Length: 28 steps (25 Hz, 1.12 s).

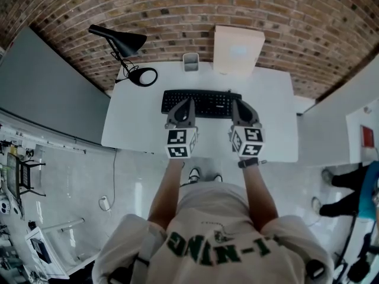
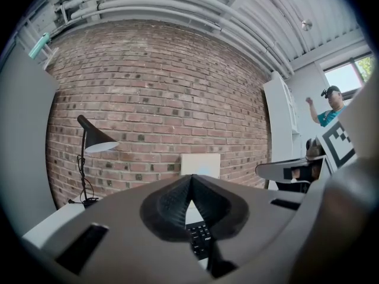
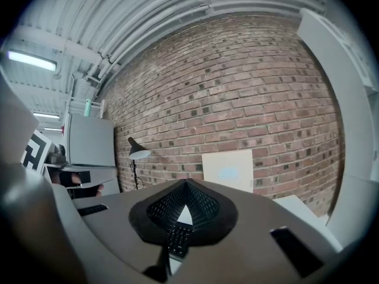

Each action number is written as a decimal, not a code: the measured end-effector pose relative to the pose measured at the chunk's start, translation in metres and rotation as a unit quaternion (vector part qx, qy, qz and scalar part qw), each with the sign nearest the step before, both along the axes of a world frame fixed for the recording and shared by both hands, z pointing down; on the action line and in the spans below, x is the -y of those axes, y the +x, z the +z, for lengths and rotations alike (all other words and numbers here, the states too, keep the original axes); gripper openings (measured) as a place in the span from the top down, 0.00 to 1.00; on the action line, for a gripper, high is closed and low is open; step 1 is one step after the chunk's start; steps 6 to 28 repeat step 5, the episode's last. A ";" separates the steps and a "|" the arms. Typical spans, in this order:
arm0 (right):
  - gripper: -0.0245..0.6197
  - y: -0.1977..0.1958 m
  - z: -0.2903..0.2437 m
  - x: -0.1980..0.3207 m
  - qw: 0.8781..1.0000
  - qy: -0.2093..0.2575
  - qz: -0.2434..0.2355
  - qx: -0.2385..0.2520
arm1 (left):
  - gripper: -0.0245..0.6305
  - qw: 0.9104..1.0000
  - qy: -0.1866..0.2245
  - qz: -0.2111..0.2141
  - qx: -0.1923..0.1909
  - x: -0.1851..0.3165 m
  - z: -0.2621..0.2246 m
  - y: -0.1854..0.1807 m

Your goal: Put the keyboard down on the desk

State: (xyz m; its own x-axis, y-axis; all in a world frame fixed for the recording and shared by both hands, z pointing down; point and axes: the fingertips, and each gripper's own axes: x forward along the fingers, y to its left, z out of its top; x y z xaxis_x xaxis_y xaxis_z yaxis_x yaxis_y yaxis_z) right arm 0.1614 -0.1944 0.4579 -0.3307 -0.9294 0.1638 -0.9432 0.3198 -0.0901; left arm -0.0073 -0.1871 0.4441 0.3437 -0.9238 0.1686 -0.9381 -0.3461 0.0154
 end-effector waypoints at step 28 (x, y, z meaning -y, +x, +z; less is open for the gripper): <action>0.96 0.008 0.000 0.002 1.000 0.004 -0.016 -0.002 | 0.96 1.000 -0.001 0.002 -0.006 0.001 0.004 0.011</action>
